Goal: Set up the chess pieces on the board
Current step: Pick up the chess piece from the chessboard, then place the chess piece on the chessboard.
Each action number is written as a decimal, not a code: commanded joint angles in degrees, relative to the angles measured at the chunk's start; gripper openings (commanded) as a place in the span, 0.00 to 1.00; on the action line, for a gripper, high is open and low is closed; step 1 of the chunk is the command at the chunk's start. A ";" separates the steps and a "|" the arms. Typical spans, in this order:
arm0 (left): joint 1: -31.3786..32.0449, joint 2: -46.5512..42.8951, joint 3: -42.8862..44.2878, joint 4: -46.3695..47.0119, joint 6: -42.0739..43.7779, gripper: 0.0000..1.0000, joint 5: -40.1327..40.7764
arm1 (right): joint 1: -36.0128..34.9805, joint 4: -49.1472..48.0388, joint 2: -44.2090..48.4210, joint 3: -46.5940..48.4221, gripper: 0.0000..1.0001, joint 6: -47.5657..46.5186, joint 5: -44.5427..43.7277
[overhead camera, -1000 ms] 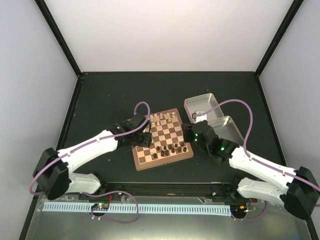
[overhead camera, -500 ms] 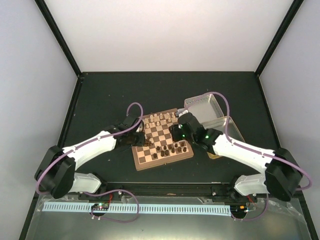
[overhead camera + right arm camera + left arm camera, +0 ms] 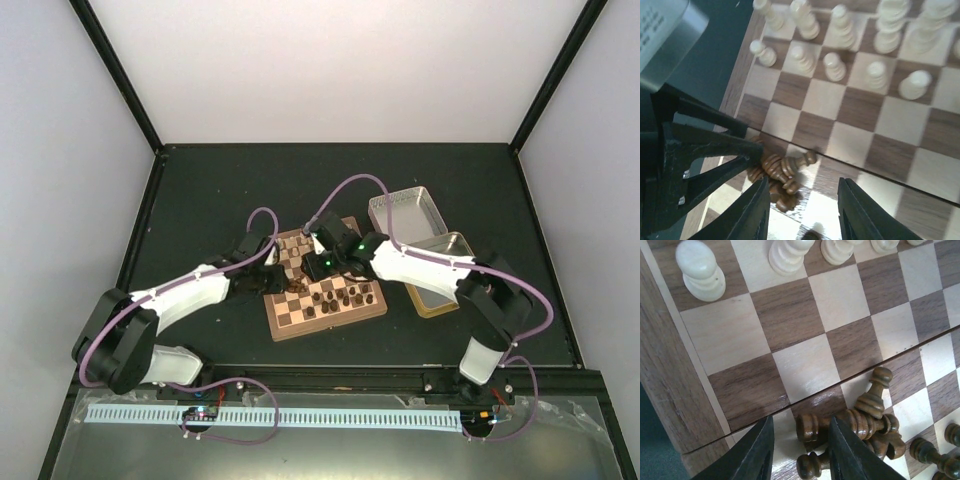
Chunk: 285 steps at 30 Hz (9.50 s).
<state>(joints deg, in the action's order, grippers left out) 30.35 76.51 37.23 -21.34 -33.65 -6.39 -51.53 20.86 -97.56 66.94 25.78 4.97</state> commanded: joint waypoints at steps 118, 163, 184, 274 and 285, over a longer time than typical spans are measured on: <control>-8.72 -6.98 -9.64 8.96 -4.42 0.15 -10.81 | -9.47 -1.01 -10.52 2.79 0.07 -8.53 -0.02; -9.08 -59.97 -31.34 30.51 -17.41 0.66 -14.56 | -2.28 -43.17 5.26 -12.29 0.07 55.37 16.77; -9.08 -54.30 -29.38 35.57 -25.41 0.34 -19.09 | -3.69 -46.92 5.50 -12.33 0.07 52.31 20.57; -9.08 -47.53 -19.24 42.04 -16.63 0.43 -33.67 | -0.41 -63.12 17.24 -24.08 0.06 53.27 19.86; -9.05 -46.52 -18.14 41.35 -17.60 0.21 -33.28 | -0.41 -64.19 16.15 -25.06 0.06 52.75 19.69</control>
<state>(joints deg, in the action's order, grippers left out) 21.45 29.76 16.71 18.96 -51.20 -40.27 -51.81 -40.86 -80.86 43.11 78.78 25.47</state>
